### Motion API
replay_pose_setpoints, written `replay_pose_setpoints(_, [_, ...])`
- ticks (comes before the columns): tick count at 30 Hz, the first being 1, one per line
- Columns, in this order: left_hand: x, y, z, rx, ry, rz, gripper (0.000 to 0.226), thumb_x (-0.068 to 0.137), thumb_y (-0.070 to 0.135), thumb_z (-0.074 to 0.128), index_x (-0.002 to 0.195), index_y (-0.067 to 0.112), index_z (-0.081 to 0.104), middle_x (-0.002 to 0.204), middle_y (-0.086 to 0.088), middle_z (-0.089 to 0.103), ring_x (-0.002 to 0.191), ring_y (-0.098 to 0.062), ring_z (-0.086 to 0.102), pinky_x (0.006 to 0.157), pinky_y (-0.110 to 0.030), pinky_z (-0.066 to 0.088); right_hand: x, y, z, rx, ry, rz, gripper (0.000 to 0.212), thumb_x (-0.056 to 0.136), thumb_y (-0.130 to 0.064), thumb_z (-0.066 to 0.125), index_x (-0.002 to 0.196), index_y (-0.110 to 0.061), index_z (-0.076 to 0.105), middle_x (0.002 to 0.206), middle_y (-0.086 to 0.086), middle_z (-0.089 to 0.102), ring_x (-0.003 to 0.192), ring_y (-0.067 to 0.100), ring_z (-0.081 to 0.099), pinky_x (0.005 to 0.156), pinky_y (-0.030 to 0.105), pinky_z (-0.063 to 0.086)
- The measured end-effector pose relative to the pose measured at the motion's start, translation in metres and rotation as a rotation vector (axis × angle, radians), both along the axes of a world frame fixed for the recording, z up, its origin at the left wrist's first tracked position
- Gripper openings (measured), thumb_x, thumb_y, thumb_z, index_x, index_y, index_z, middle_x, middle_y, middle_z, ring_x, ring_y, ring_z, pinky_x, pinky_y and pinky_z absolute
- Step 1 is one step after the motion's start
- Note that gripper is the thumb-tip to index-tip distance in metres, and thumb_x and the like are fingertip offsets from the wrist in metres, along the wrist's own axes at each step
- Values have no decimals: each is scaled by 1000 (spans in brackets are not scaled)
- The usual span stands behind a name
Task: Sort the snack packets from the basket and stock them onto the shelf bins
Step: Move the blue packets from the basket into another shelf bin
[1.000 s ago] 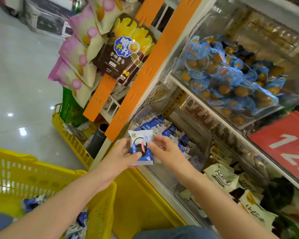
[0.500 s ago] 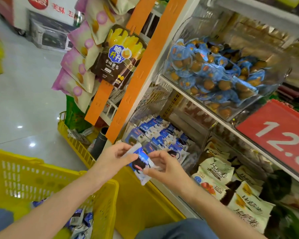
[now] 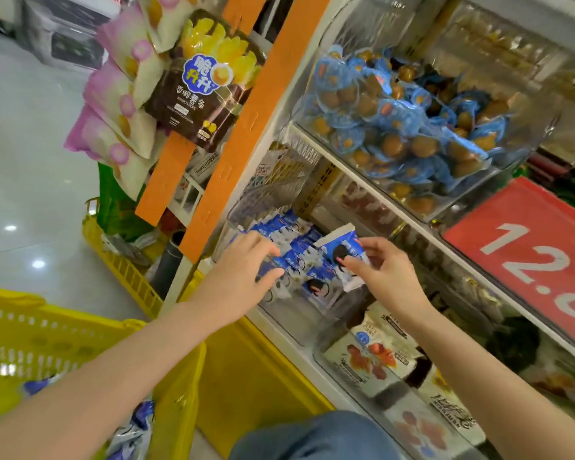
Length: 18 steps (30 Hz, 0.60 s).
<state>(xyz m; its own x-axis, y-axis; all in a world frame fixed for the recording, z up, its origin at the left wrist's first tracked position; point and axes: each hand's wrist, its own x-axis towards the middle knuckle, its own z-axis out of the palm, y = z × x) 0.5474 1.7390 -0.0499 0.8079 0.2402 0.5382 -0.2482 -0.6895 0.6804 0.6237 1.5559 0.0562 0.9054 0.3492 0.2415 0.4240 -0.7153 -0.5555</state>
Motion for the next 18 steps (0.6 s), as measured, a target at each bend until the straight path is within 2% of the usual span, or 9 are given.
replay_pose_setpoints(3, [19, 1, -9, 163, 58, -14, 31, 95, 39, 44, 118, 21, 51, 118, 7, 46, 115, -11, 38, 97, -24, 28, 23, 2, -1, -264, -3, -64, 39, 86, -31, 65, 122, -21, 55, 118, 1, 61, 93, 9, 57, 81, 24, 46])
replay_pose_setpoints(5, [26, 3, -18, 214, 44, -6, 29, 95, 39, 43, 117, 23, 53, 116, 9, 49, 115, -10, 39, 99, -24, 26, 34, 6, -7, -482, -14, -27, 42, 87, -31, 64, 125, -16, 54, 113, 2, 64, 86, 11, 57, 79, 26, 48])
replay_pose_setpoints(6, [28, 4, -21, 223, 19, 0, 27, 95, 38, 44, 114, 23, 55, 113, 10, 51, 114, -10, 41, 98, -22, 26, 39, 9, -11, -560, -22, 9, 39, 87, -32, 63, 122, -15, 56, 105, 2, 64, 81, 11, 55, 74, 26, 49])
replay_pose_setpoints(8, [33, 9, -22, 231, -14, -5, 26, 93, 40, 45, 107, 23, 58, 103, 12, 51, 107, -9, 43, 92, -21, 28, 47, 17, -17, -719, -20, 66, 24, 87, -34, 64, 103, -17, 61, 90, 0, 60, 73, 12, 51, 64, 25, 42])
replay_pose_setpoints(10, [40, 15, -19, 247, -20, -29, 26, 92, 42, 47, 100, 22, 61, 96, 12, 53, 99, -10, 45, 86, -20, 26, 54, 27, -24, -884, 15, 78, 23, 85, -34, 66, 92, -13, 59, 85, 1, 58, 73, 17, 54, 62, 30, 43])
replay_pose_setpoints(11, [44, 17, -18, 254, -18, -44, 26, 91, 42, 48, 98, 22, 63, 95, 11, 55, 98, -11, 45, 85, -19, 23, 57, 32, -28, -945, 43, 83, 27, 84, -33, 67, 93, -9, 60, 86, 5, 60, 76, 20, 55, 64, 33, 44])
replay_pose_setpoints(14, [47, 21, -21, 227, -41, -79, 22, 90, 41, 52, 92, 22, 64, 91, 9, 59, 94, -12, 47, 81, -17, 17, 68, 45, -44, -1038, 137, 100, 30, 83, -29, 68, 98, -3, 62, 86, 9, 57, 76, 21, 53, 62, 32, 39])
replay_pose_setpoints(16, [45, 21, -24, 207, -66, -84, 23, 89, 41, 51, 89, 22, 65, 89, 11, 59, 91, -10, 46, 80, -15, 15, 74, 48, -53, -1087, 167, 98, 33, 85, -28, 66, 107, -5, 59, 98, 9, 59, 84, 23, 56, 66, 31, 43])
replay_pose_setpoints(18, [45, 20, -25, 195, -82, -88, 25, 88, 42, 49, 89, 22, 65, 88, 13, 56, 90, -7, 43, 81, -14, 15, 79, 49, -58, -1120, 156, 82, 28, 86, -26, 64, 106, -10, 55, 103, 9, 59, 85, 22, 54, 65, 29, 41])
